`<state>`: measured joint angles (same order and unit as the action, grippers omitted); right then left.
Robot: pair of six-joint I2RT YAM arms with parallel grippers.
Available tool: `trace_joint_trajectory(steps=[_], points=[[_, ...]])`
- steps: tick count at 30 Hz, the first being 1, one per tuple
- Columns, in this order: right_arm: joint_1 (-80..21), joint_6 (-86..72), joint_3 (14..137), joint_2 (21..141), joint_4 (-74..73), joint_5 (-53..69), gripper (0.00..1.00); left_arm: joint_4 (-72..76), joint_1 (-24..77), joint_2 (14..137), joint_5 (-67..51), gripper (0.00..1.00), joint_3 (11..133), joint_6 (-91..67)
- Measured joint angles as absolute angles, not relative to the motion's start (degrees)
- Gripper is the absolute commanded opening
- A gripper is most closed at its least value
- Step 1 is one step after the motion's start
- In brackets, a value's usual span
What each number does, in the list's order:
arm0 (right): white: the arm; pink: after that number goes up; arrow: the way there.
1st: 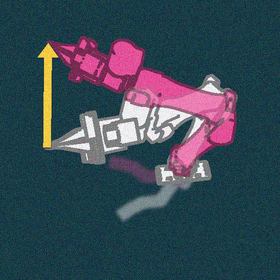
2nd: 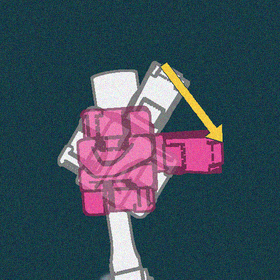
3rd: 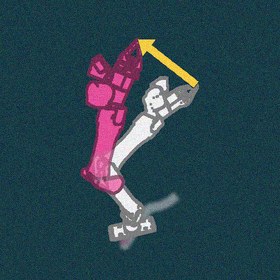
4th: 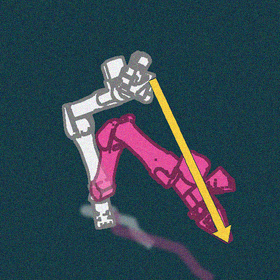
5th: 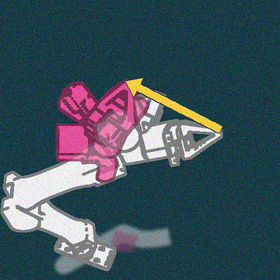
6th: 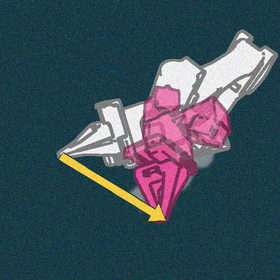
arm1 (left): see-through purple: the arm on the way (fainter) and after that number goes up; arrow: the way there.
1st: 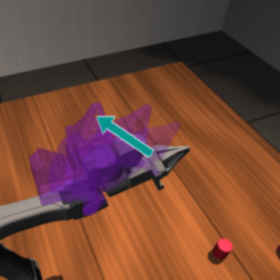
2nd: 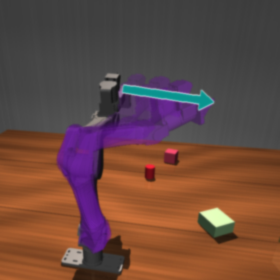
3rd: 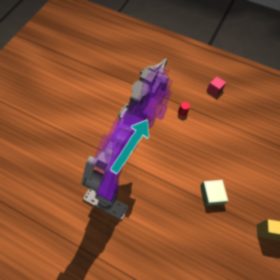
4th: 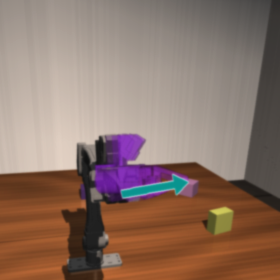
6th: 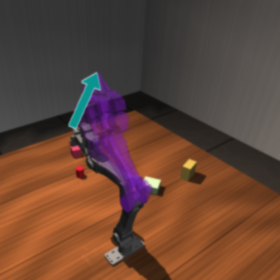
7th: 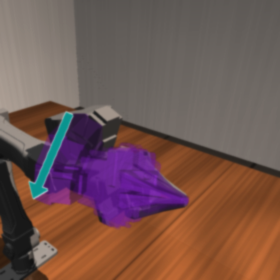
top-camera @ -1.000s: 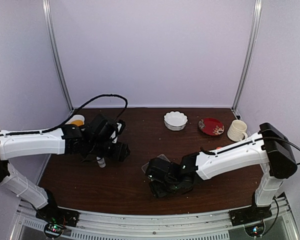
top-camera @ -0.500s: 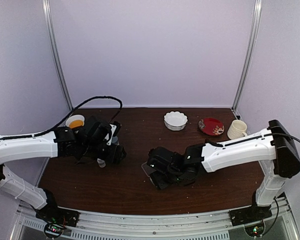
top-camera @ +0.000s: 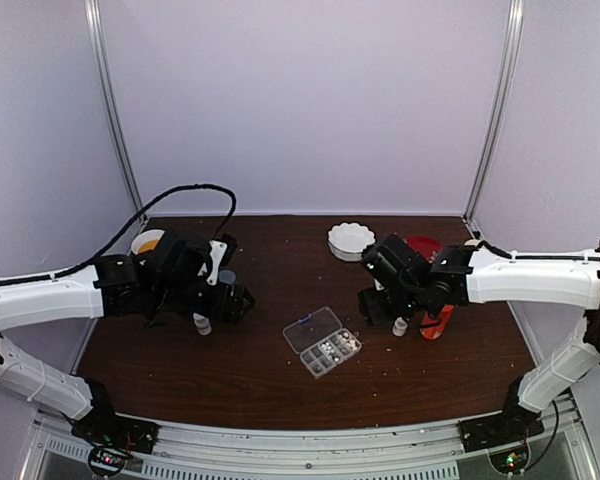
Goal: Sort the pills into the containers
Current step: Pick up the pill bottle from the center of the board.
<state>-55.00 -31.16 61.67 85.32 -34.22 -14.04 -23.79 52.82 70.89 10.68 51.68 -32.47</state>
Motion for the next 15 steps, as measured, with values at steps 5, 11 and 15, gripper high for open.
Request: trace_joint_trajectory(steps=[5,11,15], points=[[-50.7,-29.3,60.0,82.4,-36.1,-15.1,0.61,-21.0,52.8,66.5,10.8,0.91,50.1,-31.7],[-47.1,-27.0,59.3,77.2,-38.9,-16.7,0.76,-18.3,52.8,62.8,11.6,0.96,47.7,-31.6],[-43.9,-26.3,57.6,73.3,-40.1,-17.6,0.92,-15.4,52.8,60.4,11.9,0.97,45.4,-31.5]])
